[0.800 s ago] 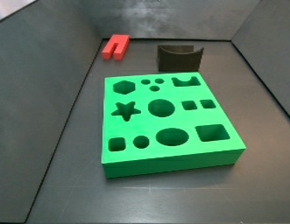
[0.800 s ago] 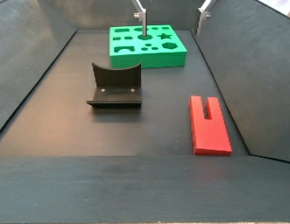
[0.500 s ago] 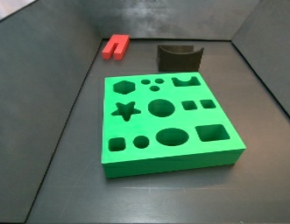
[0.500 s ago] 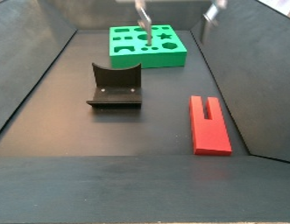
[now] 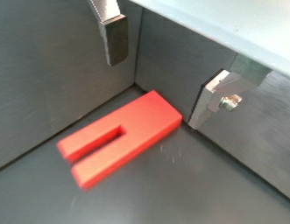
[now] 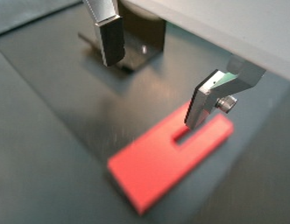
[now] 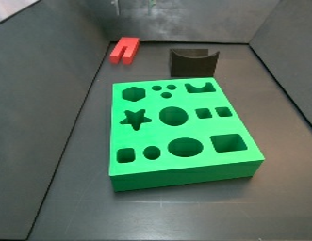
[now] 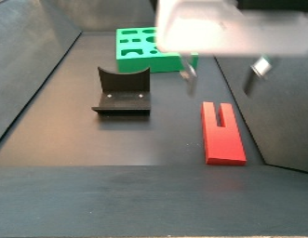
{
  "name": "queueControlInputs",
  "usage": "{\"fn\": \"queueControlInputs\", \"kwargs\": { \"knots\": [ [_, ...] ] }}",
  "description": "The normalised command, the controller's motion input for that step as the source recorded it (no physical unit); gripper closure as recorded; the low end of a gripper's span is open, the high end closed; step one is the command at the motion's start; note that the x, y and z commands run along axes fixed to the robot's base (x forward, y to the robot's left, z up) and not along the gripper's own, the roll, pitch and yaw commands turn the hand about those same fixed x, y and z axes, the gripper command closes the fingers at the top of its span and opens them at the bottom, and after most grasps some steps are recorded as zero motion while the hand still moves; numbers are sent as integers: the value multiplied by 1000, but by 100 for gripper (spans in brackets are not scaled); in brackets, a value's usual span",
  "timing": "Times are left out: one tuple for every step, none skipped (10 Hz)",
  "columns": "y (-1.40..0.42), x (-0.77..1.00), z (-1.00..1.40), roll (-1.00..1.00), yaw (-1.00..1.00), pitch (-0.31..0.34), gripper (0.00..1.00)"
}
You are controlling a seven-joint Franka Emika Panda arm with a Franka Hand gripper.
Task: Pick up the double-square object. Move up. Rotate the double-square object. Place the double-square object on the fixture. Regrasp the double-square object. Move to above the board. Insert the double-square object.
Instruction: Pick up the double-square object.
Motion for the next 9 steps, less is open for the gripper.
{"fn": "queueControlInputs", "kwargs": {
  "knots": [
    [489,-466,-854,0,-466,-136,0],
    [454,-357,-857,0,-520,-133,0],
    [391,-303,-829,0,-531,-149,0],
    [374,-246,-774,0,-514,-171,0],
    [366,-171,-714,0,-451,-204,0],
    [389,-140,-703,-14,-374,-207,0],
    [369,-74,-691,-30,-314,-210,0],
    [129,194,-757,-44,-149,-193,0],
    [37,471,-817,-57,-37,-177,0]
  ]
}}
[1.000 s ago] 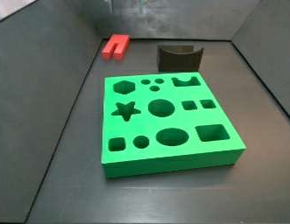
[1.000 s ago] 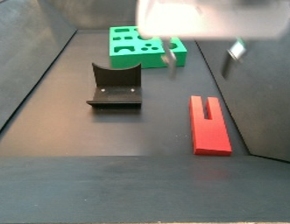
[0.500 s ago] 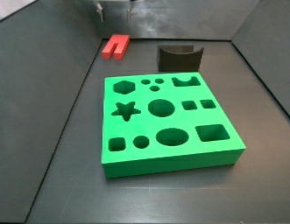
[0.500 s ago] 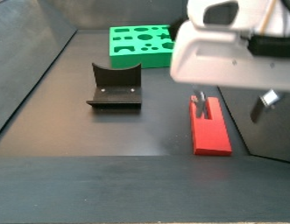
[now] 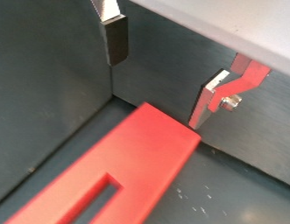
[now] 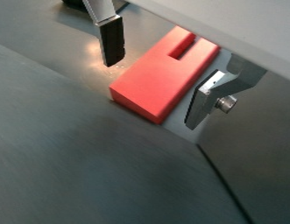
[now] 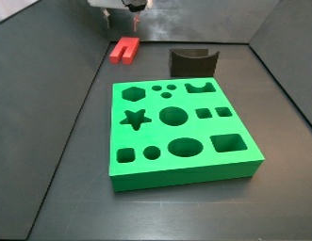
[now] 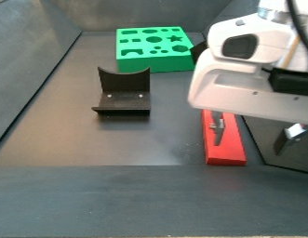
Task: Pick up the double-square object. Move up. Rotate the double-square object. Place the double-square object on the fixture. Regrasp the double-square object. Move to above the board. Insert the double-square object.
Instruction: Pick up the double-square object.
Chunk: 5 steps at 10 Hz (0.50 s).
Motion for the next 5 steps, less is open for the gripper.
{"fn": "queueControlInputs", "kwargs": {
  "knots": [
    [0,529,-806,-69,-17,-193,0],
    [0,540,-809,-67,-9,-194,0],
    [23,443,-911,-41,0,-143,0],
    [83,206,-1000,-13,60,-103,0],
    [211,0,-951,19,437,-157,0]
  ]
}}
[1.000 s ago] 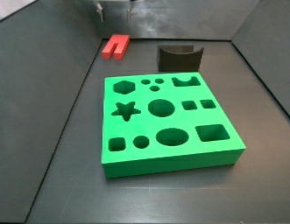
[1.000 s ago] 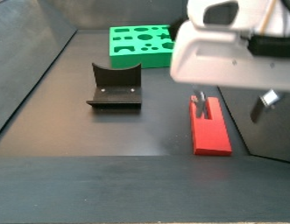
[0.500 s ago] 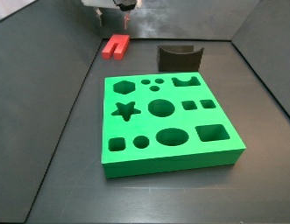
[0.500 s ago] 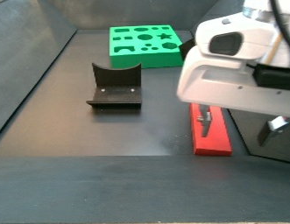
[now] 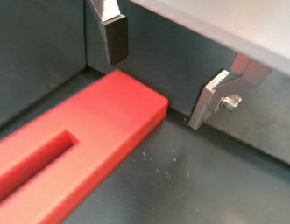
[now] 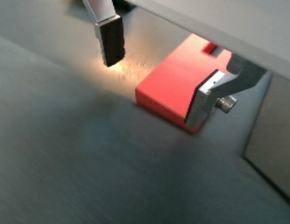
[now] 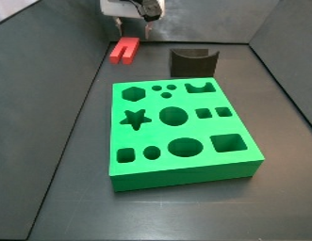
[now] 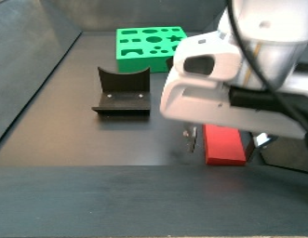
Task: Pick up the double-square object. Move up. Rotate the double-square object. Place the double-square object on the fixture. Regrasp the double-square object. Move to above the board. Insert the double-square object.
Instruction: Pick up the double-square object.
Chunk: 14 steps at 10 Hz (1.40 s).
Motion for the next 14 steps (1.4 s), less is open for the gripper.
{"fn": "queueControlInputs", "kwargs": {
  "knots": [
    [263,-74,-914,43,657,-161,0],
    [83,-71,-886,24,623,-166,0],
    [-211,23,-949,16,620,-106,0],
    [-366,109,-934,31,597,-111,0],
    [-460,0,-797,23,500,-177,0],
    [0,0,0,0,0,14,0],
    [-109,-166,-497,36,0,-139,0],
    [-260,-474,-663,206,0,-143,0],
    [0,-517,-9,129,-46,0,0],
    [0,-480,143,30,-71,0,0],
    [0,-451,-89,53,-17,-44,0],
    [-111,-589,-280,157,-29,-70,0],
    [-231,-514,-431,206,0,-90,0],
    [-389,-351,-514,230,0,-130,0]
  ]
}}
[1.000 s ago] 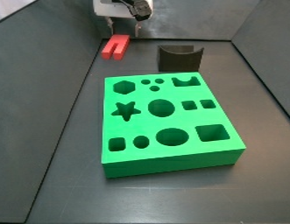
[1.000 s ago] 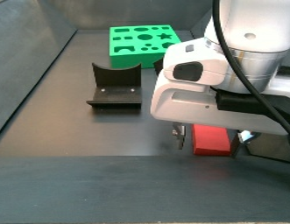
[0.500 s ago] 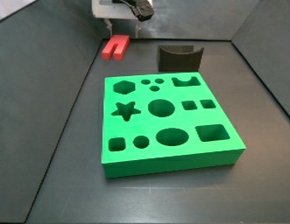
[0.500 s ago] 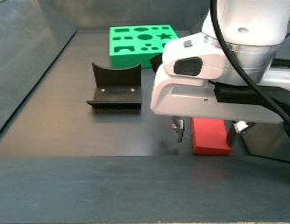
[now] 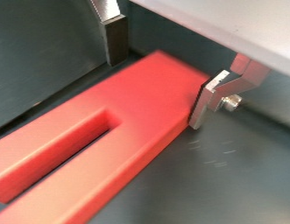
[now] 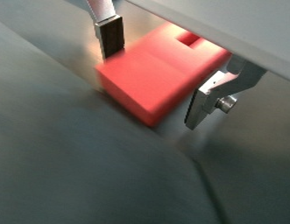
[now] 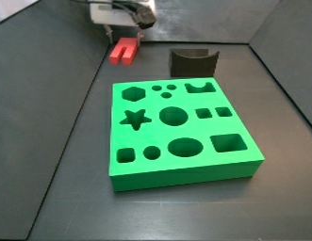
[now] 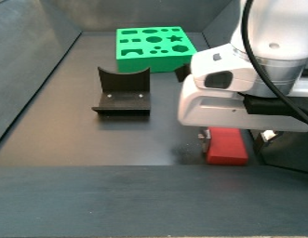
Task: Pick up the double-square object. Move up. Rotate the double-square object. Place the double-square object on the fixture. Regrasp the double-square object. Move to above the board. Insert the double-square object.
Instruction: Pick up the double-square object.
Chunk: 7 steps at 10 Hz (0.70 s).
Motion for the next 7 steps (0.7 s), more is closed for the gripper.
{"fn": "queueControlInputs", "kwargs": {
  "knots": [
    [-543,-74,-834,117,54,-184,0],
    [-377,0,-871,49,106,-174,0],
    [0,0,0,0,0,0,0],
    [0,0,0,0,0,0,100],
    [0,0,0,0,0,0,100],
    [0,0,0,0,0,0,100],
    [0,0,0,0,0,0,100]
  ]
}}
